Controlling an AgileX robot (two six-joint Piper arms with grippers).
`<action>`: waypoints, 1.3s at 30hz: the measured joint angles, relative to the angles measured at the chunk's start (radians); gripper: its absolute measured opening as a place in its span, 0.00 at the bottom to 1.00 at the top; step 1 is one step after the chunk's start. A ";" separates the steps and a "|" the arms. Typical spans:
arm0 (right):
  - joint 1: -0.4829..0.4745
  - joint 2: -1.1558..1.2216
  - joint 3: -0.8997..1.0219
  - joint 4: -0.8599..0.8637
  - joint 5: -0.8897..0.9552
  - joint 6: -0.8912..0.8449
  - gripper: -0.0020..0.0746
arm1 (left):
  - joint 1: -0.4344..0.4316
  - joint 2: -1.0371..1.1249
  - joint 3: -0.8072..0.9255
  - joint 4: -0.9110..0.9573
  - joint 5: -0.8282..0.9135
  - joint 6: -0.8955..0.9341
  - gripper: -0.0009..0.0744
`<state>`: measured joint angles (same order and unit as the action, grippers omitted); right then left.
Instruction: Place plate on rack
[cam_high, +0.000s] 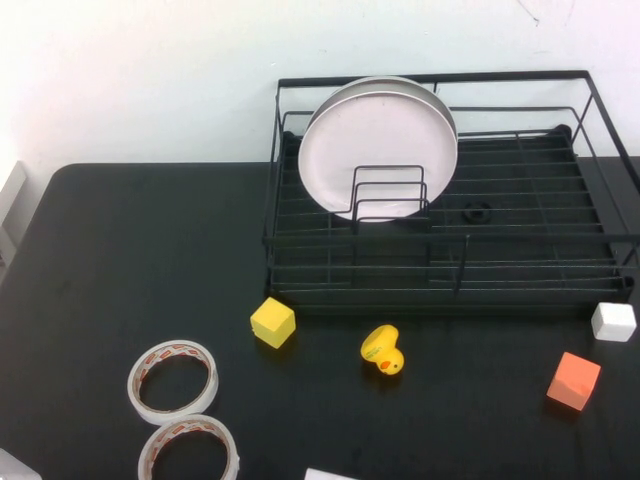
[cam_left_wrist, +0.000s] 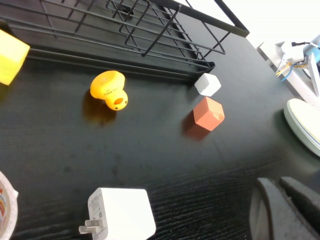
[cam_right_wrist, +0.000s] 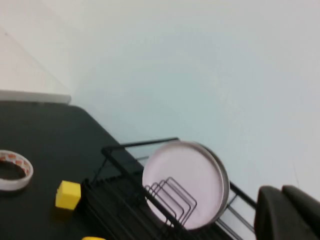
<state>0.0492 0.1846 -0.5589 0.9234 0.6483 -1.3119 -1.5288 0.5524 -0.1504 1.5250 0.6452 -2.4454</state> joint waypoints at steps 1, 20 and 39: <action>0.000 -0.008 0.019 -0.002 -0.022 0.005 0.03 | 0.000 0.000 0.000 0.000 0.000 0.000 0.01; -0.137 -0.196 0.427 -1.093 -0.142 1.399 0.03 | 0.000 0.000 0.000 0.002 -0.002 0.018 0.01; -0.140 -0.197 0.574 -1.186 -0.285 1.575 0.03 | 0.000 0.000 0.000 0.002 -0.003 0.033 0.01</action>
<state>-0.0908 -0.0119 0.0152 -0.2630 0.3632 0.2630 -1.5288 0.5524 -0.1504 1.5271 0.6418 -2.4125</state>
